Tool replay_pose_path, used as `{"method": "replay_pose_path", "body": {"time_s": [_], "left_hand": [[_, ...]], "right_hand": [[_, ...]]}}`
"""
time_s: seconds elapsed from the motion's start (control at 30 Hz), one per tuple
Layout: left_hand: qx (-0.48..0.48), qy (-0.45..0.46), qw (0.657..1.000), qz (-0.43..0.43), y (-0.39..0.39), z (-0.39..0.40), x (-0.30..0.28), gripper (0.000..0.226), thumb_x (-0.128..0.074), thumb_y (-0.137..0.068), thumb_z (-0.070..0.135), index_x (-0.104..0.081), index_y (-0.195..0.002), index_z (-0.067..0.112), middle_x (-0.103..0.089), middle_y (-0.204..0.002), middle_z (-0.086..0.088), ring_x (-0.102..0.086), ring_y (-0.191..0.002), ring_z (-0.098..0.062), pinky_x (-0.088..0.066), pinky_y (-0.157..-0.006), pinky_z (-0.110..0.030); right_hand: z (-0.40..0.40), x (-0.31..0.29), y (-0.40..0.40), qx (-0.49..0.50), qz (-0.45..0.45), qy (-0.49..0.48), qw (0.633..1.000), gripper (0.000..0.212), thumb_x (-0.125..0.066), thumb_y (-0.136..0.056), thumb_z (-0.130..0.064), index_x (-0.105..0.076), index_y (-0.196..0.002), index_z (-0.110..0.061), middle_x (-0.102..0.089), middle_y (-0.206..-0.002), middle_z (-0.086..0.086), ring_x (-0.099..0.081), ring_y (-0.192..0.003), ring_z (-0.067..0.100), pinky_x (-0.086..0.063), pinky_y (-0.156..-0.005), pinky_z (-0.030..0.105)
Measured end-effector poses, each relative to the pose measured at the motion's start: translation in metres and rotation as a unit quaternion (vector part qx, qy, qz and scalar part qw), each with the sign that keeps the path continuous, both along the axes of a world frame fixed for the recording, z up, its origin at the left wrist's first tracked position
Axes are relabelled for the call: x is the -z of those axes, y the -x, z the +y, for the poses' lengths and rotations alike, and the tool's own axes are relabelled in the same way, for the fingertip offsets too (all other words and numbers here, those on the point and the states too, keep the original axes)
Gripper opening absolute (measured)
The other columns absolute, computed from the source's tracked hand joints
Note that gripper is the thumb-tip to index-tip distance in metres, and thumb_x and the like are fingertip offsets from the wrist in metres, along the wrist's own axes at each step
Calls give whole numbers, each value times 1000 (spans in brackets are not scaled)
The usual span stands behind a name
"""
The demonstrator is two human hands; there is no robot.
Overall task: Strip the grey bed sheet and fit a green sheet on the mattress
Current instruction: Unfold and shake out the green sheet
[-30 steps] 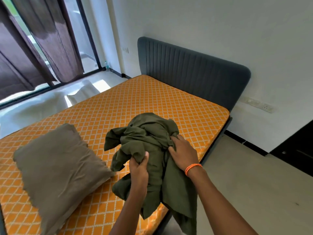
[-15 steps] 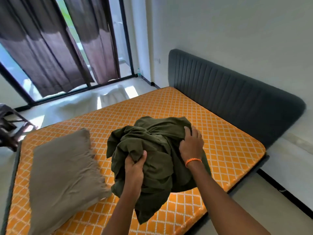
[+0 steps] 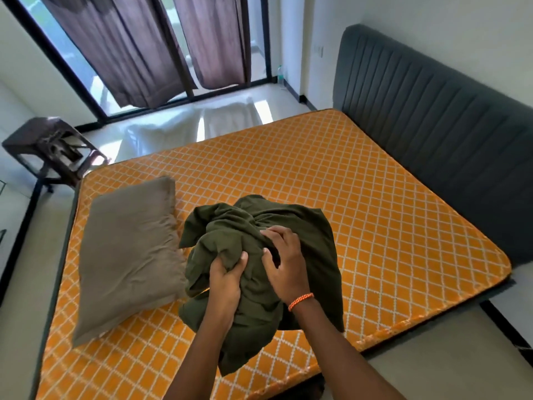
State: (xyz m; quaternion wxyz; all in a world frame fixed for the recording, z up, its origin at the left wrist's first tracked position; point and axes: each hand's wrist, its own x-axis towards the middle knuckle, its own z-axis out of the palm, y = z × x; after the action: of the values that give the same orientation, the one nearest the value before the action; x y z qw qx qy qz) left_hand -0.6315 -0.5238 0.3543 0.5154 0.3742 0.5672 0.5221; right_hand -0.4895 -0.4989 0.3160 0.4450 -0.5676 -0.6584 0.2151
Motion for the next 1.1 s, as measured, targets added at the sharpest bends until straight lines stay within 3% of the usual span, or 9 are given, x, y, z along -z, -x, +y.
{"method": "replay_pose_path", "body": {"time_s": [0.1, 0.23, 0.4, 0.5, 0.63, 0.77, 0.9, 1.0, 1.1], "left_hand": [[-21, -2, 1000, 17, 10, 5, 7, 28, -61, -104, 10, -68, -131, 9, -76, -123, 0, -71, -115, -18, -59, -90, -26], [-21, 5, 999, 33, 36, 9, 16, 26, -62, -104, 10, -68, -129, 12, -76, -121, 1, -72, -112, -14, -58, -88, -21], [-14, 21, 999, 44, 69, 18, 26, 27, -65, -104, 20, -69, -130, 20, -74, -123, 3, -69, -117, -17, -55, -105, -47], [6, 16, 998, 58, 85, 22, 27, 24, -65, -104, 22, -69, -128, 23, -75, -121, 5, -69, -117, -16, -55, -105, -50], [39, 5, 992, 122, 98, 28, 24, 20, -63, -104, 35, -68, -122, 27, -74, -114, 8, -69, -111, -11, -56, -102, -48], [59, 15, 975, 211, 117, 32, 22, 54, -43, -97, 68, -68, -109, 22, -73, -98, 6, -69, -94, -13, -56, -92, -51], [82, 48, 978, 187, 142, 41, 25, 85, -27, -89, 92, -69, -102, 18, -73, -91, 1, -70, -90, -17, -56, -92, -53], [109, 63, 976, 180, 156, 46, 35, 90, -24, -85, 96, -73, -98, 22, -72, -79, 4, -69, -81, -20, -57, -89, -54], [114, 31, 982, 147, 161, 49, 35, 76, -27, -97, 84, -73, -122, 29, -77, -112, 6, -71, -111, -16, -53, -105, -51]], "right_hand": [[-7, 1, 28, 44, 20, -20, 999, 24, -63, -99, -10, -62, -121, -19, -52, -121, -7, -51, -115, 12, -47, -102, 29], [-11, 7, 62, 41, 81, 15, 996, 4, -60, -103, -19, -60, -104, -22, -55, -103, -13, -54, -98, 12, -50, -86, 35], [2, 2, 93, 13, 157, 112, 981, 15, -62, -102, -40, -60, -91, -28, -61, -91, -8, -59, -90, 15, -52, -82, 36], [9, 2, 106, 7, 152, 122, 981, 12, -68, -98, -25, -60, -89, -24, -62, -86, -4, -59, -81, 16, -53, -76, 33], [12, -1, 119, 37, 241, 151, 958, 17, -68, -99, -13, -61, -84, -15, -61, -76, -1, -62, -69, 18, -60, -63, 39], [18, -16, 133, 26, 304, 150, 940, 20, -66, -100, -8, -55, -84, -3, -61, -73, 8, -66, -59, 26, -60, -58, 36], [28, -30, 149, 21, 297, 133, 945, 20, -66, -101, -11, -53, -86, -11, -59, -82, 8, -69, -61, 27, -61, -59, 38], [31, -33, 156, 22, 256, 102, 961, 21, -67, -101, -11, -53, -84, -8, -57, -73, 3, -65, -58, 27, -58, -56, 36], [36, -34, 155, 31, 222, 85, 971, 22, -68, -100, -12, -54, -84, -7, -59, -65, 4, -62, -53, 29, -53, -58, 39]]}}
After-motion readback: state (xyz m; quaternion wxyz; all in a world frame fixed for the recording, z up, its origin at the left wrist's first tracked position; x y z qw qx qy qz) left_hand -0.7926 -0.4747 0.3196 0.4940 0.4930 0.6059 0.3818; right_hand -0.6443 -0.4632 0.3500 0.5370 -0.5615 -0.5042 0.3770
